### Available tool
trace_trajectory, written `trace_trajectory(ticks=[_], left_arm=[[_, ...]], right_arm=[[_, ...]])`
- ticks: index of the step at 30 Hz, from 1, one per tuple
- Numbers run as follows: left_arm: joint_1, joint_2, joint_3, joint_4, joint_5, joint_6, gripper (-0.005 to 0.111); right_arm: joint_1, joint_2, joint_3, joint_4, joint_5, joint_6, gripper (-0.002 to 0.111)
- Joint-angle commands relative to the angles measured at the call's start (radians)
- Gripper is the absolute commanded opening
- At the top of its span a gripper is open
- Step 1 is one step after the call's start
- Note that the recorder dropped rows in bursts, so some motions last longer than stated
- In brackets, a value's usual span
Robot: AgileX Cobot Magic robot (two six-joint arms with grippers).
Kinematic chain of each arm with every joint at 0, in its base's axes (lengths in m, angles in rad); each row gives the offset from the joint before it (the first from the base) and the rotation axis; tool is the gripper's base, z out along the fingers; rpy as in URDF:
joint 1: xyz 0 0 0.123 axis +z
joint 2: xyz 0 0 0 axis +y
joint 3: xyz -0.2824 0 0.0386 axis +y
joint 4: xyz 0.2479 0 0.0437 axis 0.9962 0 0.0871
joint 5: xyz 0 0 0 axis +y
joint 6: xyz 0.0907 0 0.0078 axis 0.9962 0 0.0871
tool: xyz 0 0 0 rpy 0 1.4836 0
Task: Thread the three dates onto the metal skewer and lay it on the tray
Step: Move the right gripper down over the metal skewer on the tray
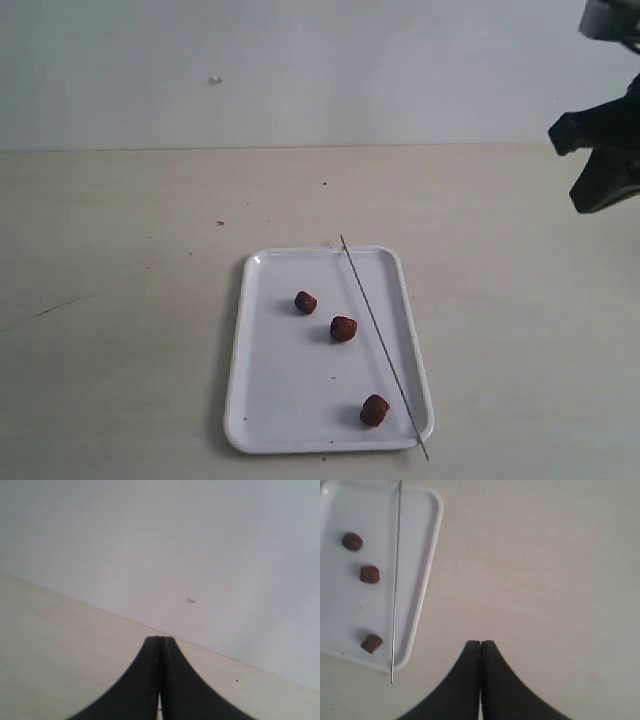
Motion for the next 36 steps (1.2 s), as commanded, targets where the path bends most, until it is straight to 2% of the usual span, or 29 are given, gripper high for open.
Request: trace_trajectory(ticks=[1,4,10,15,18,19,20,23,28,36], left_arm=[[0.003,-0.005,0.0,0.003,-0.004,-0.006,0.0],[0.003,-0.005,0.0,0.003,-0.004,-0.006,0.0],[0.003,-0.005,0.0,0.003,-0.004,-0.006,0.0],[0.003,-0.005,0.0,0.003,-0.004,-0.006,0.0],[0.003,-0.005,0.0,0.003,-0.004,-0.006,0.0],[0.003,-0.005,0.0,0.003,-0.004,-0.006,0.0],[0.003,-0.005,0.0,0.003,-0.004,-0.006,0.0],[0.003,-0.005,0.0,0.003,-0.004,-0.006,0.0],[0.003,-0.005,0.0,0.003,-0.004,-0.006,0.0],[0.003,-0.005,0.0,0.003,-0.004,-0.006,0.0]], right_arm=[[0.088,0.098,-0.02,-0.112,0.079,0.045,0.0],[0.194,0.141,-0.02,-0.19,0.086,0.109,0.0],[0.338,0.189,-0.02,-0.193,0.036,0.136,0.0],[0.363,0.225,-0.02,-0.159,0.017,0.138,0.0],[0.363,0.251,-0.02,-0.058,-0.012,0.135,0.001],[0.367,0.258,-0.02,-0.042,-0.017,0.135,0.003],[0.386,0.272,-0.02,-0.022,-0.04,0.135,0.009],[0.457,0.296,-0.02,-0.081,-0.088,0.171,0.023],[0.474,0.363,-0.02,-0.107,-0.103,0.262,0.037],[0.479,0.382,-0.02,-0.098,-0.152,0.273,0.039]])
